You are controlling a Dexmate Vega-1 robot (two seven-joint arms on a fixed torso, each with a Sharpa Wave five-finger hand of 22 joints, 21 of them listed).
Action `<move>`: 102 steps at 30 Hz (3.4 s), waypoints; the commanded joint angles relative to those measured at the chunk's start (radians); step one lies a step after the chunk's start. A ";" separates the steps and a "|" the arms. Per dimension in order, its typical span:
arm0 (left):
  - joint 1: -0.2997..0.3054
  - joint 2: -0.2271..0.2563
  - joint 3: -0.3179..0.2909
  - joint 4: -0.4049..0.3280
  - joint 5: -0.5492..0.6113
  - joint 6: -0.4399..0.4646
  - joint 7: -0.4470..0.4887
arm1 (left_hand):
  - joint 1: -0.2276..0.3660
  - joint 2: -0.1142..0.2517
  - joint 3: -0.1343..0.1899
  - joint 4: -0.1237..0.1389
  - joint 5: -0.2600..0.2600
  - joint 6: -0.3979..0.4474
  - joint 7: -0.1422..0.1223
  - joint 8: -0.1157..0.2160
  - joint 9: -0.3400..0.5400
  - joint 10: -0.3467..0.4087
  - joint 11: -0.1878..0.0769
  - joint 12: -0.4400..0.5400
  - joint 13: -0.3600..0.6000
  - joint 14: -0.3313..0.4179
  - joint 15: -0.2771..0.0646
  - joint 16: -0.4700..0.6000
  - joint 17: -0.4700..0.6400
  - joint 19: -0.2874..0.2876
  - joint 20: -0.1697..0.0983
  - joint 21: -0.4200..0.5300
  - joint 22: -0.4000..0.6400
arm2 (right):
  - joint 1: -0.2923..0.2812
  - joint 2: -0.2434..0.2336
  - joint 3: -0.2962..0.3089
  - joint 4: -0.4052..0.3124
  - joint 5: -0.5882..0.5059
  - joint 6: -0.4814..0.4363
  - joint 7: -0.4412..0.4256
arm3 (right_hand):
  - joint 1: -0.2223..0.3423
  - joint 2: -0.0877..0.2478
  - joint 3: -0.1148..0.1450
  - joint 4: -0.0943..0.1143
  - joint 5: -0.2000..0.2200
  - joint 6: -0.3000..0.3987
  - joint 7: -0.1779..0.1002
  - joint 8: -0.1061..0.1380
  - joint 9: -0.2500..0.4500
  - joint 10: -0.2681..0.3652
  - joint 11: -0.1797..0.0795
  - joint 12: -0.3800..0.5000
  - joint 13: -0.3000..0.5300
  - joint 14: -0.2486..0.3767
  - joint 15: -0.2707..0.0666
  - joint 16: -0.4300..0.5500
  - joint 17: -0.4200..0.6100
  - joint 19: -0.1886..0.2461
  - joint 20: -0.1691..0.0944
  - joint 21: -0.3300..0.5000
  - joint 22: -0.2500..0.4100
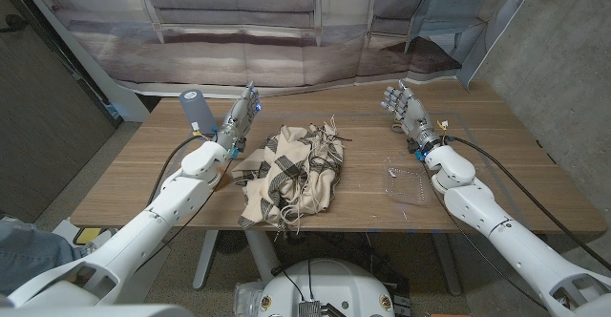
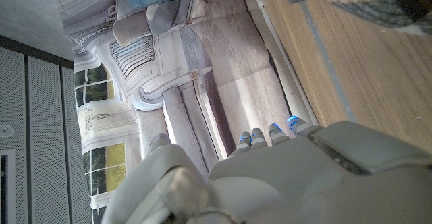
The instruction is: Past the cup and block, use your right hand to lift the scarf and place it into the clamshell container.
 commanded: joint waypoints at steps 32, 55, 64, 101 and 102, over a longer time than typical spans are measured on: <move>0.019 0.018 -0.003 -0.037 0.017 0.009 0.021 | 0.024 0.015 -0.003 0.000 0.006 0.004 -0.003 -0.004 0.003 0.004 -0.009 0.006 0.002 -0.065 0.002 0.003 0.004 -0.105 0.016 0.001 0.003 | -0.069 -0.028 -0.009 -0.092 -0.042 0.070 0.018 | 0.024 0.006 0.006 -0.015 0.001 0.008 -0.011 -0.002 0.005 0.021 -0.004 0.003 0.006 0.007 -0.002 -0.001 0.004 0.008 -0.008 -0.014 0.004; 0.075 0.051 -0.013 -0.103 0.023 0.012 0.037 | 0.030 0.019 -0.006 -0.001 0.005 0.006 -0.003 -0.006 0.003 0.006 -0.007 0.003 0.002 -0.064 0.003 0.001 0.004 -0.105 0.016 0.001 0.003 | -0.093 -0.045 -0.021 -0.145 -0.074 0.100 0.029 | 0.029 0.009 0.006 -0.020 -0.002 0.011 -0.015 -0.003 0.006 0.025 -0.006 0.001 0.006 0.008 -0.004 -0.002 0.005 0.010 -0.007 -0.023 0.005; 0.099 0.061 -0.031 -0.123 0.019 -0.002 0.048 | 0.032 0.020 -0.007 -0.002 0.004 0.007 -0.003 -0.007 0.003 0.005 -0.007 0.002 0.002 -0.064 0.004 0.000 0.004 -0.106 0.018 0.001 0.003 | -0.100 -0.056 -0.028 -0.167 -0.111 0.106 0.020 | 0.030 0.010 0.006 -0.021 -0.003 0.011 -0.015 -0.003 0.006 0.027 -0.006 0.000 0.006 0.008 -0.006 -0.003 0.005 0.011 -0.007 -0.026 0.005; 0.121 0.071 -0.057 -0.109 0.020 -0.047 0.038 | 0.039 0.023 -0.013 -0.003 0.002 0.017 -0.005 -0.008 0.003 0.018 -0.007 0.002 0.002 -0.050 0.002 0.002 0.004 -0.101 0.023 0.003 0.003 | -0.113 -0.061 -0.066 -0.216 -0.187 0.126 0.012 | 0.034 0.014 0.005 -0.027 -0.007 0.011 -0.021 -0.006 0.006 0.034 -0.011 -0.001 0.006 0.011 -0.005 -0.004 0.006 0.012 -0.006 -0.041 0.006; 0.121 0.073 -0.056 -0.110 0.023 -0.047 0.039 | 0.040 0.024 -0.013 -0.003 0.002 0.018 -0.005 -0.007 0.003 0.017 -0.007 0.002 0.002 -0.049 0.001 0.002 0.004 -0.102 0.023 0.003 0.003 | -0.114 -0.062 -0.068 -0.219 -0.191 0.128 0.012 | 0.034 0.014 0.005 -0.027 -0.007 0.011 -0.022 -0.006 0.006 0.035 -0.010 -0.001 0.006 0.011 -0.004 -0.004 0.006 0.012 -0.006 -0.042 0.006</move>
